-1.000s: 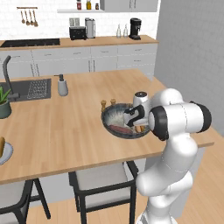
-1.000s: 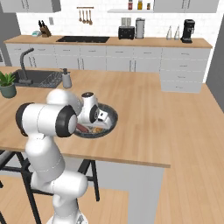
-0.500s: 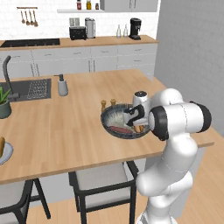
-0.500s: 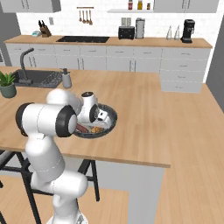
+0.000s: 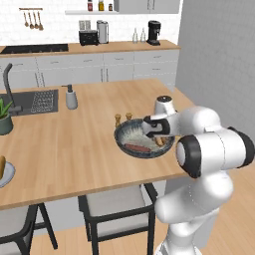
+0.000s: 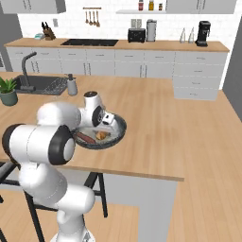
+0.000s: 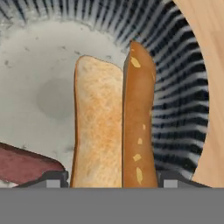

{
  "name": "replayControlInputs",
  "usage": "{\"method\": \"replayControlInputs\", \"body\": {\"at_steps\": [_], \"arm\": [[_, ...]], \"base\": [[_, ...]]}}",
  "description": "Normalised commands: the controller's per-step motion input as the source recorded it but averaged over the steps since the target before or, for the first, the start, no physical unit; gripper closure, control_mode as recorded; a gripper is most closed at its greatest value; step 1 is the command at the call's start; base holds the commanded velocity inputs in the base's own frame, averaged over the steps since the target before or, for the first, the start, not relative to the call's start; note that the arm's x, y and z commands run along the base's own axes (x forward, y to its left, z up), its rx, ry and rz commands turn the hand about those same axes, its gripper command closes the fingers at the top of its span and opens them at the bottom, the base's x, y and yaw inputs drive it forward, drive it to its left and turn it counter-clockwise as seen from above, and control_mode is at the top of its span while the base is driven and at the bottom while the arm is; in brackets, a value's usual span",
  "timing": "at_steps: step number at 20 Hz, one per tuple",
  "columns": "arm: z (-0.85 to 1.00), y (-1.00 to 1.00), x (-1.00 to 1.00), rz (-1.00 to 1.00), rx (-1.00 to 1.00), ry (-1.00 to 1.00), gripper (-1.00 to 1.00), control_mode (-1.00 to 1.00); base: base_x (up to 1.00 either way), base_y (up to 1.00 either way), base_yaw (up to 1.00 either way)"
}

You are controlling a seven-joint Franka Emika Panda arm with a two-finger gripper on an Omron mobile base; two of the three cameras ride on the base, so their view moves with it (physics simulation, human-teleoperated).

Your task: Place one bun and one sausage from the bowl on each plate.

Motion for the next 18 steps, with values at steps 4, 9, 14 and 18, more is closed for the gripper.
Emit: {"method": "replayControlInputs", "body": {"at_steps": [4,9,14,18], "arm": [[0.91,0.19,-0.69,0.0,0.0,-0.09,1.0,-1.0],[0.74,0.25,-0.66,0.0,0.01,0.0,1.0,-1.0],[0.39,0.09,-0.76,0.02,0.03,0.02,1.0,-1.0],[0.49,0.19,-0.56,0.02,0.04,0.0,1.0,-1.0]], "base": [[0.0,0.0,0.0],[0.0,0.0,0.0],[0.0,0.0,0.0],[0.0,0.0,0.0]]}}
